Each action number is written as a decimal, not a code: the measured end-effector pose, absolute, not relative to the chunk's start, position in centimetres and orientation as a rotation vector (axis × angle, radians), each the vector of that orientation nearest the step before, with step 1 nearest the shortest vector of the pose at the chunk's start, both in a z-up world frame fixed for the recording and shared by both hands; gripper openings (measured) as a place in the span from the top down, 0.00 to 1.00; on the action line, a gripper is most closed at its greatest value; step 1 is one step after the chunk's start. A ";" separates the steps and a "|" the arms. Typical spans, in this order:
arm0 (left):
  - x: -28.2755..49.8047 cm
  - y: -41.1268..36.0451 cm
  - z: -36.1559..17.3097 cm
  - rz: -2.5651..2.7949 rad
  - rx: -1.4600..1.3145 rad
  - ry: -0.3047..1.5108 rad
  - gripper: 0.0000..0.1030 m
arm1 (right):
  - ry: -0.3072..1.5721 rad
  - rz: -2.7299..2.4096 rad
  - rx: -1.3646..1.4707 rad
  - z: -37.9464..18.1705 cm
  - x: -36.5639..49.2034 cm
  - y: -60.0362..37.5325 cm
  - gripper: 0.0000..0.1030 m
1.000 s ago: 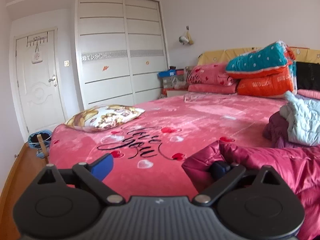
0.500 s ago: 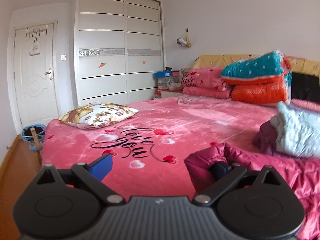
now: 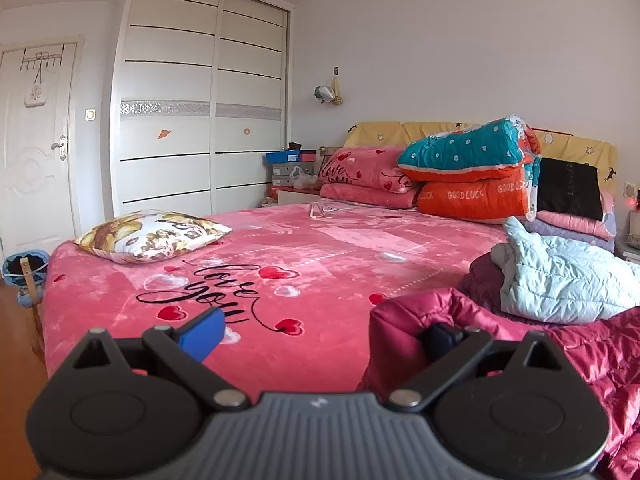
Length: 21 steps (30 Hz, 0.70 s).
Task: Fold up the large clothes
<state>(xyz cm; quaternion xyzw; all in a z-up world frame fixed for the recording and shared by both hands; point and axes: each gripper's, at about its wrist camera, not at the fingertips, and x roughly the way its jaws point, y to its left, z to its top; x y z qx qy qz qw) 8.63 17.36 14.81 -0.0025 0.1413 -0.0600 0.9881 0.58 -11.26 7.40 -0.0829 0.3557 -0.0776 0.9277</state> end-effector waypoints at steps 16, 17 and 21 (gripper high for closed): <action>11.3 16.4 12.4 -0.061 -0.071 0.369 0.01 | 0.482 -0.683 -0.157 15.4 9.8 -27.9 0.71; 11.6 16.3 12.1 -0.044 -0.056 0.385 0.01 | 0.500 -0.696 -0.156 14.9 10.3 -28.1 0.71; 13.0 15.7 10.6 -0.010 -0.005 0.477 0.01 | 0.586 -0.699 -0.152 12.6 12.5 -27.8 0.34</action>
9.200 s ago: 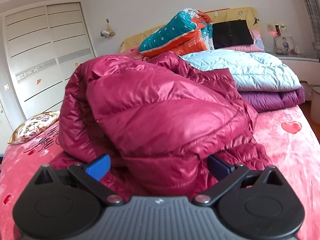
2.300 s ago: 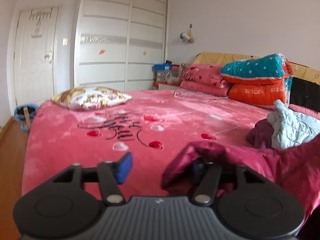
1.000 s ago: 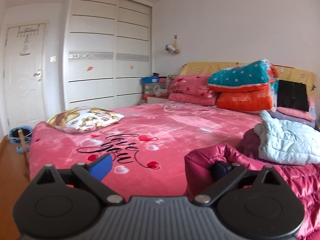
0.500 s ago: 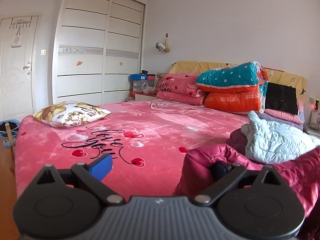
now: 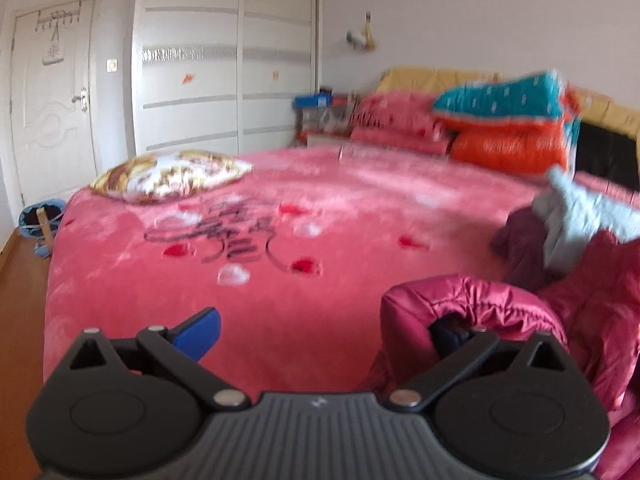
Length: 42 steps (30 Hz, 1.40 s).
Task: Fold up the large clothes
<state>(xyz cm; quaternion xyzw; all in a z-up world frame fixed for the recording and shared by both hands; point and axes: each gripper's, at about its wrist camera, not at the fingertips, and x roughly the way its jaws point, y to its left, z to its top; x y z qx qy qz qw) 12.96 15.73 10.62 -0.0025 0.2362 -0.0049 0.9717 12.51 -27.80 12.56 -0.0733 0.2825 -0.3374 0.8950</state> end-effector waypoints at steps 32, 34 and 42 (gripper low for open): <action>15.5 24.9 8.1 0.175 -0.304 0.534 0.01 | 0.374 0.090 0.034 12.9 26.1 -3.7 0.03; 15.8 24.9 7.6 0.175 -0.290 0.554 0.01 | 0.409 0.102 0.055 12.2 28.0 -3.3 0.02; 16.6 24.8 6.3 0.168 -0.271 0.637 0.01 | 0.548 0.061 0.133 8.1 31.2 -1.2 0.02</action>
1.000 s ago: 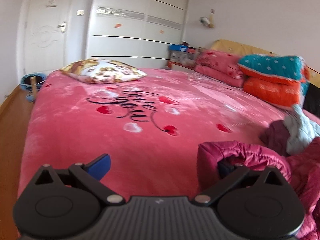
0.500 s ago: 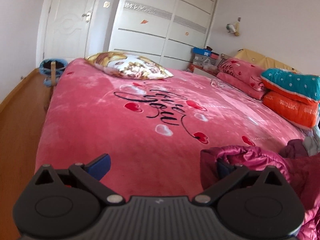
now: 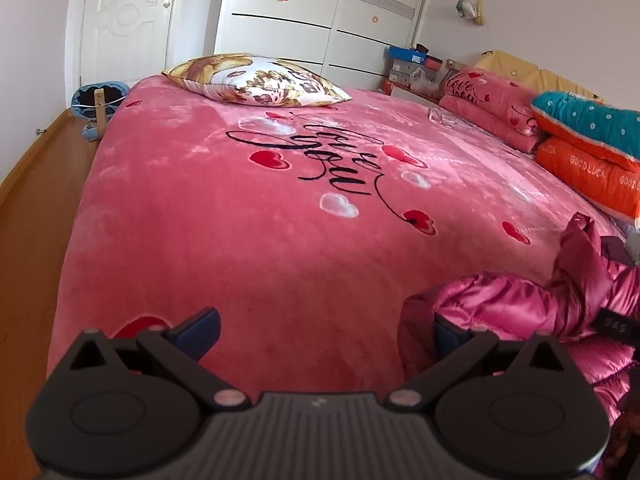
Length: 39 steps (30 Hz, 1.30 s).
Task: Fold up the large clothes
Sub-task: 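Open both grippers and release the jacket flat on the bed, then grasp the jacket hem with the left gripper and pull it straight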
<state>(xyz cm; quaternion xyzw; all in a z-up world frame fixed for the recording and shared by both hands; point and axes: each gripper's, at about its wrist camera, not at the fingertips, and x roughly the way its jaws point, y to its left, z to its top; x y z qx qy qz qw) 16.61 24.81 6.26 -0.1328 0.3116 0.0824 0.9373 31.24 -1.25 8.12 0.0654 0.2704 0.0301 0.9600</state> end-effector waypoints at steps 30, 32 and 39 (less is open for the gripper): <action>2.6 24.4 17.5 0.008 -0.130 0.329 0.01 | 0.565 -0.012 0.144 9.5 1.3 -4.2 0.00; 0.4 24.2 17.3 0.011 -0.089 0.330 0.01 | 0.564 -0.015 0.120 9.6 0.0 -4.6 0.00; -6.7 23.7 15.1 -0.008 0.014 0.382 0.01 | 0.563 -0.005 0.120 10.1 -4.3 -5.5 0.00</action>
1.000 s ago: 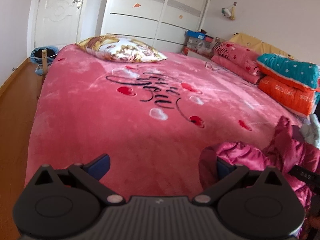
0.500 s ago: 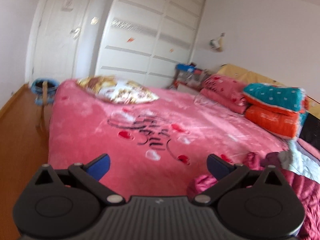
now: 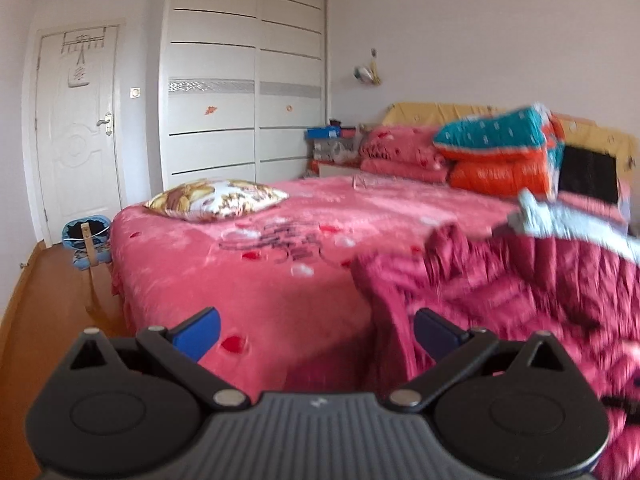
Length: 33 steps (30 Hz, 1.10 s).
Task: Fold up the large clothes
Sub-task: 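Grasp the jacket hem with the left gripper and pull it straight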
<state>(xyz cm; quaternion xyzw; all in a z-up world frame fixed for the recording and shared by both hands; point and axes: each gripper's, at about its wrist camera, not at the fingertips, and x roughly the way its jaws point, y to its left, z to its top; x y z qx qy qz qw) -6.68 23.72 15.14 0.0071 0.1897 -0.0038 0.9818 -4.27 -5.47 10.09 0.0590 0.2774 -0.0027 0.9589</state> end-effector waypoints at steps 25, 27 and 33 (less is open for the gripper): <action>-6.3 23.8 5.9 0.051 -0.089 0.760 0.85 | 0.580 -0.001 0.130 10.1 -14.2 -6.6 0.00; -6.0 24.8 6.6 0.065 -0.147 0.754 0.87 | 0.579 -0.010 0.126 10.2 -14.2 -6.7 0.00; -4.3 28.2 10.0 0.154 -0.204 0.663 0.90 | 0.585 -0.039 0.140 10.2 -14.6 -7.4 0.00</action>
